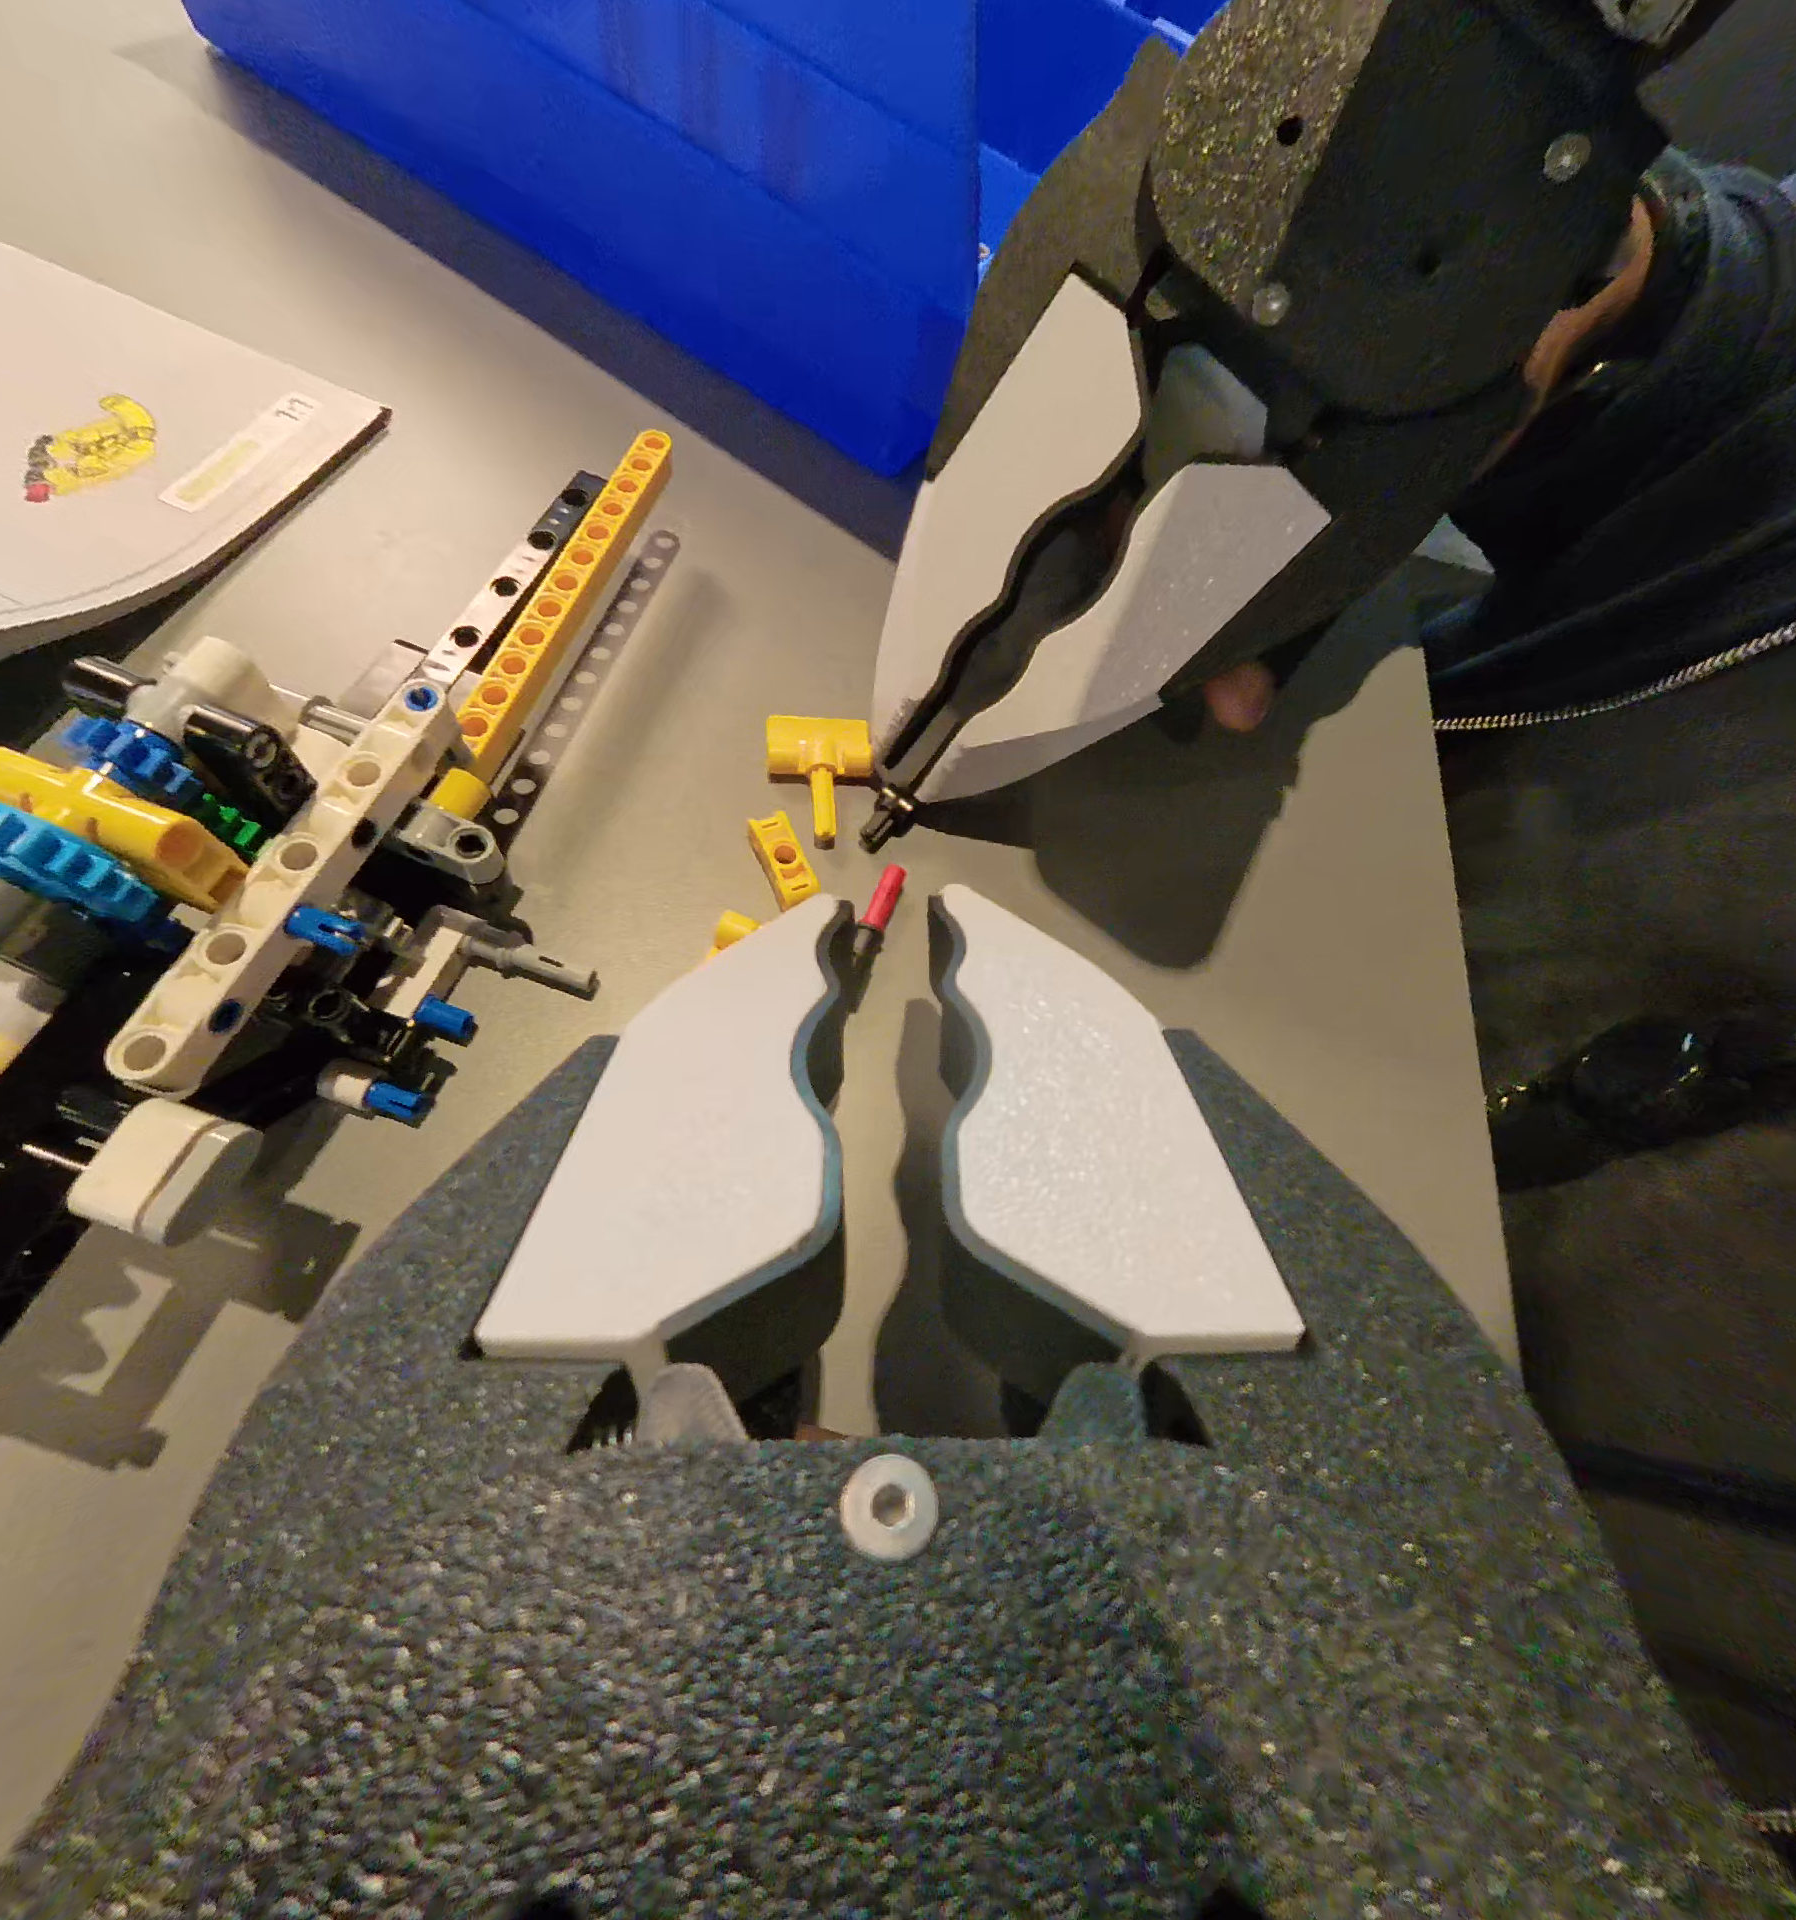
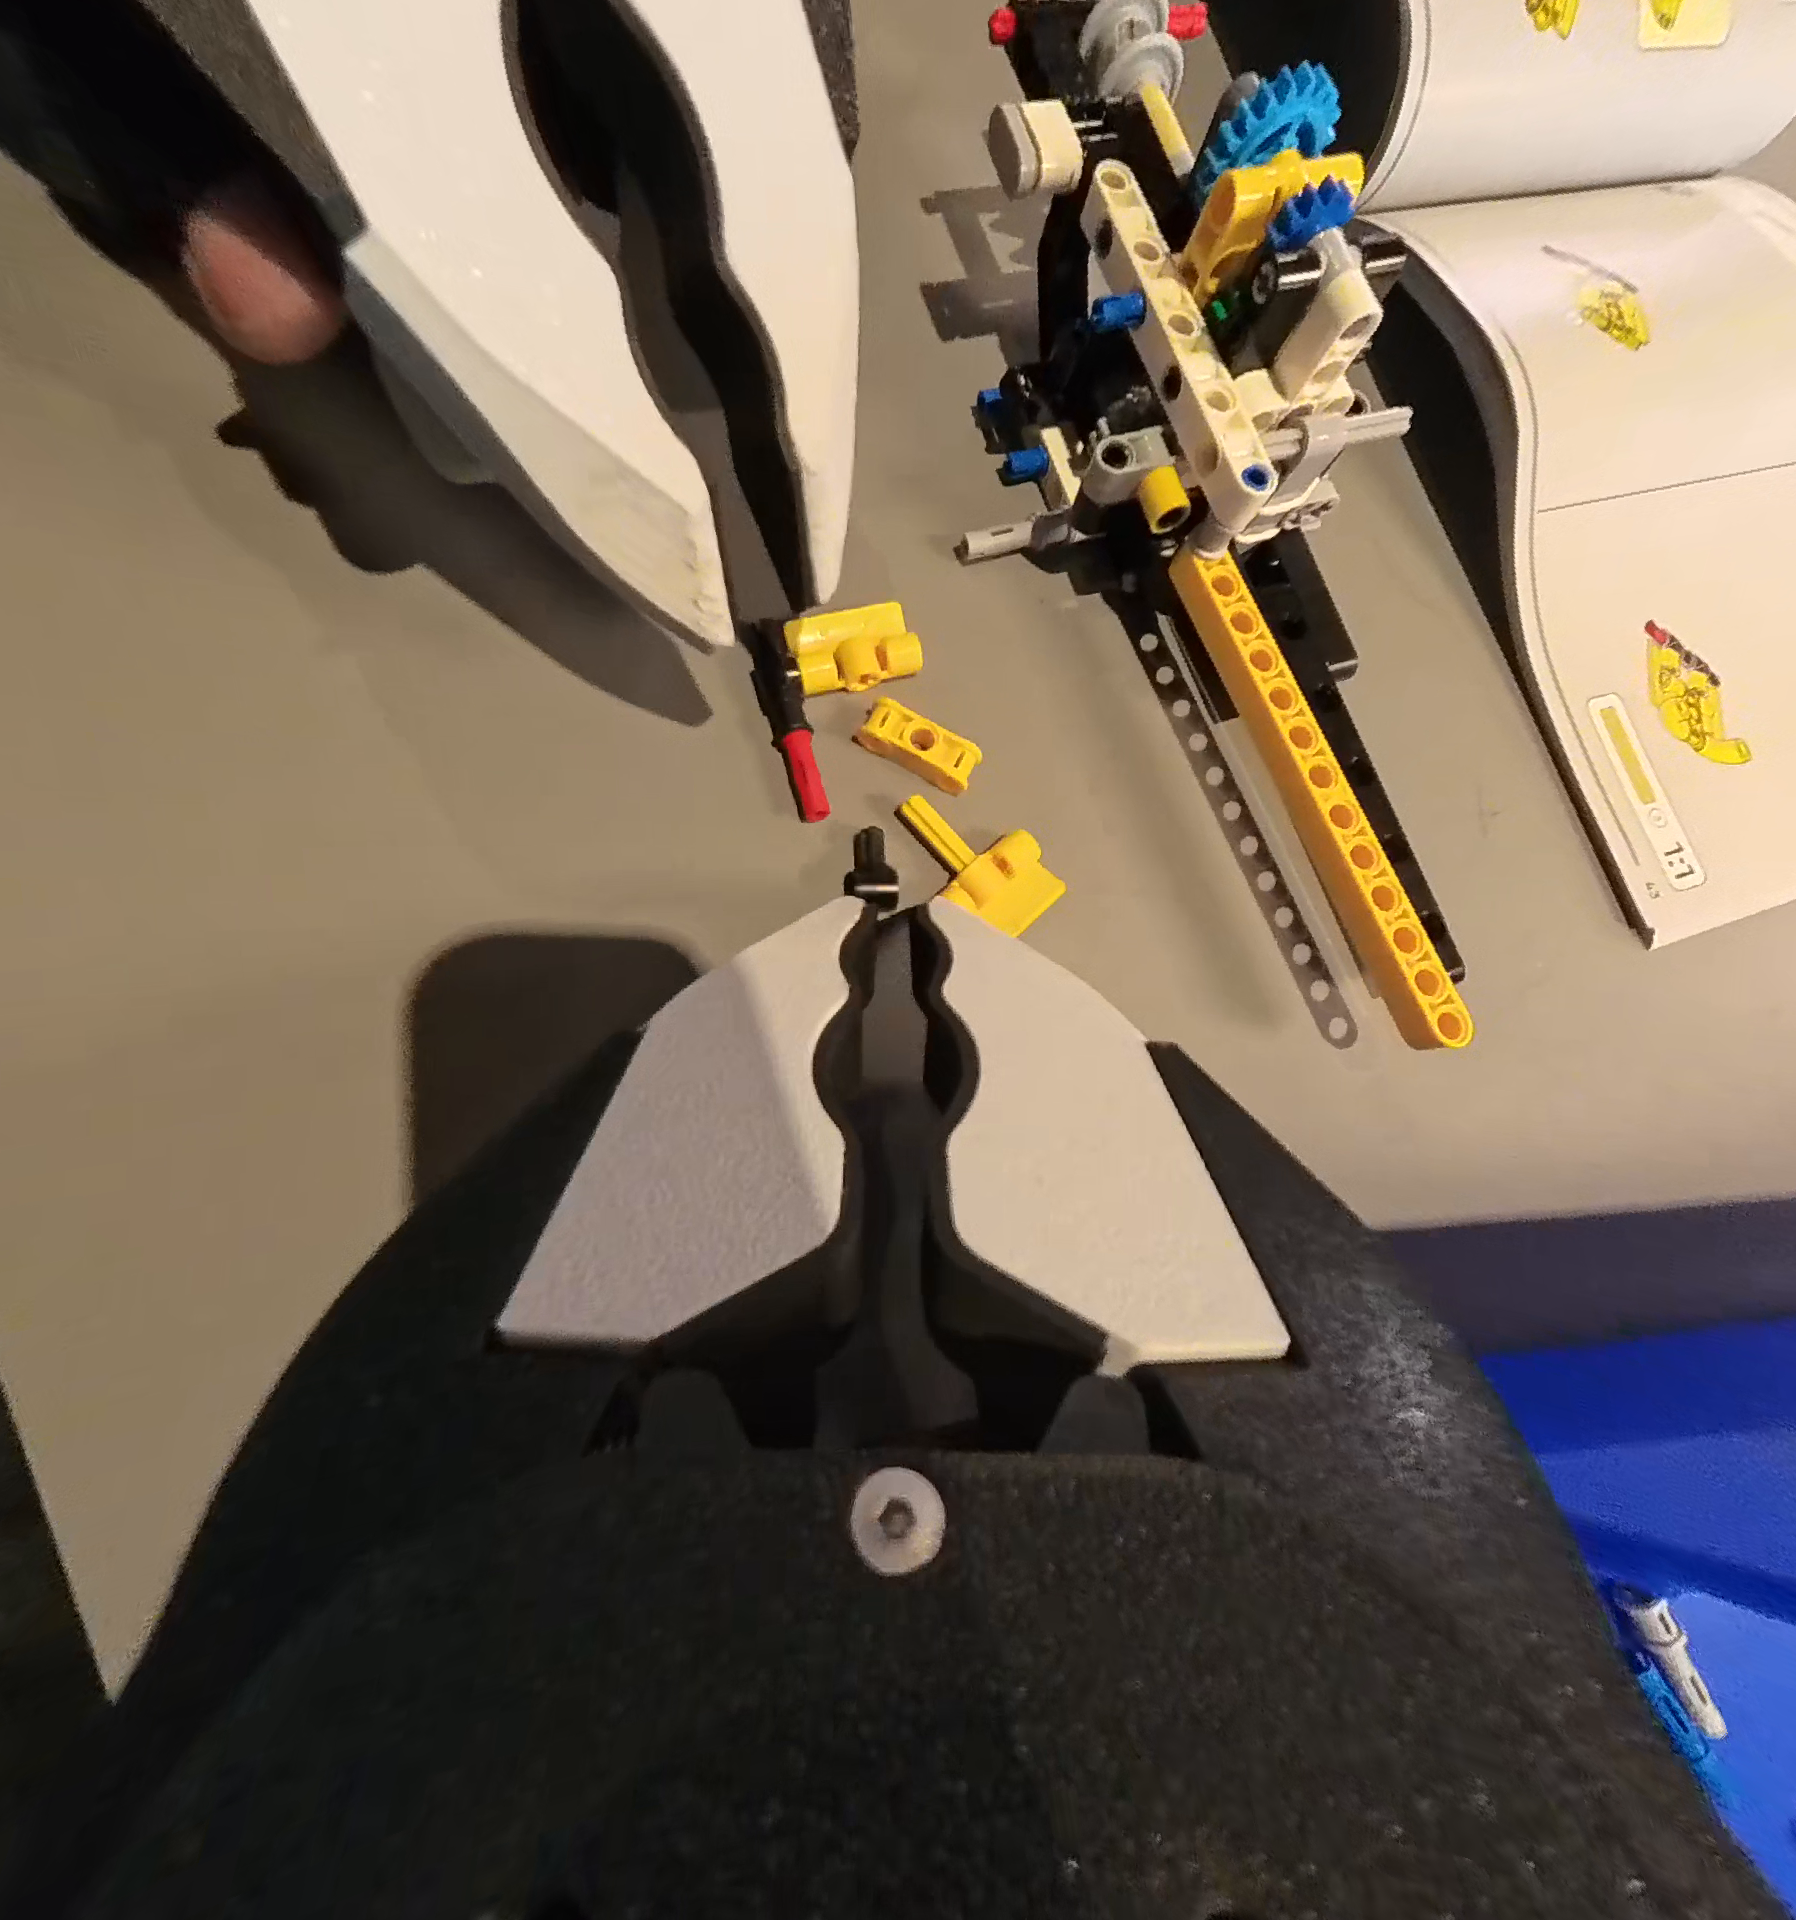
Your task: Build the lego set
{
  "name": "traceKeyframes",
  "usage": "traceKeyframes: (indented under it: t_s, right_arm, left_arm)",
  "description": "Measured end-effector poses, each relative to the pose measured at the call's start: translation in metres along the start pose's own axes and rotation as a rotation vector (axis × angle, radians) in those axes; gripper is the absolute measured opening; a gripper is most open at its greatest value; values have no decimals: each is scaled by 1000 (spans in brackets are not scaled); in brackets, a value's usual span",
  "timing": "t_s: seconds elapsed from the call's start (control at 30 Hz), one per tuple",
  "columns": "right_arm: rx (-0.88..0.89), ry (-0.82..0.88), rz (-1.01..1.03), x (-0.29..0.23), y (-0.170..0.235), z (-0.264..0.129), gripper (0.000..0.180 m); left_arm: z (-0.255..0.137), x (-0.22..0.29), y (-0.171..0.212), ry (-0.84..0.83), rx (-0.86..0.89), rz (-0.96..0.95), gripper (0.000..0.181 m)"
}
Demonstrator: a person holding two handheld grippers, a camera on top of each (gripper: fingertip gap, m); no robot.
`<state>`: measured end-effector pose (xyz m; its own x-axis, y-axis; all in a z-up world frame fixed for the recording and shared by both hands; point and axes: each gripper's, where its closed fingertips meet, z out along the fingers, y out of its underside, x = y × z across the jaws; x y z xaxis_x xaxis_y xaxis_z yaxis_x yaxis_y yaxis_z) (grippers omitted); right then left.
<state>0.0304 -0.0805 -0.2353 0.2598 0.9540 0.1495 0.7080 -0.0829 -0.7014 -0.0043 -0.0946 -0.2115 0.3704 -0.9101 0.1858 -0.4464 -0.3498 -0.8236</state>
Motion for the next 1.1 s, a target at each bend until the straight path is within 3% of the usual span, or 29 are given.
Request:
traceKeyframes:
  t_s: [0.5, 0.77, 0.93, 1.0, 1.1]
  right_arm:
    - [34, -31, -22, -7, -8, -2, 8]
    - [43, -47, -42, -11, -7, -3, 8]
    - [51, -52, -40, -11, -8, -3, 8]
    - [54, -54, -41, -11, -8, -2, 8]
    - [60, -55, -44, -12, -9, -2, 8]
  left_arm:
    - [5, -12, 12, -64, -137, 231, 21]
    - [5, -20, 18, -22, -216, 267, 45]
    - [12, -24, 21, -33, -259, 269, 45]
    - [12, -21, 22, -14, -268, 268, 34]
    - [12, -20, 22, -28, -260, 287, 33]
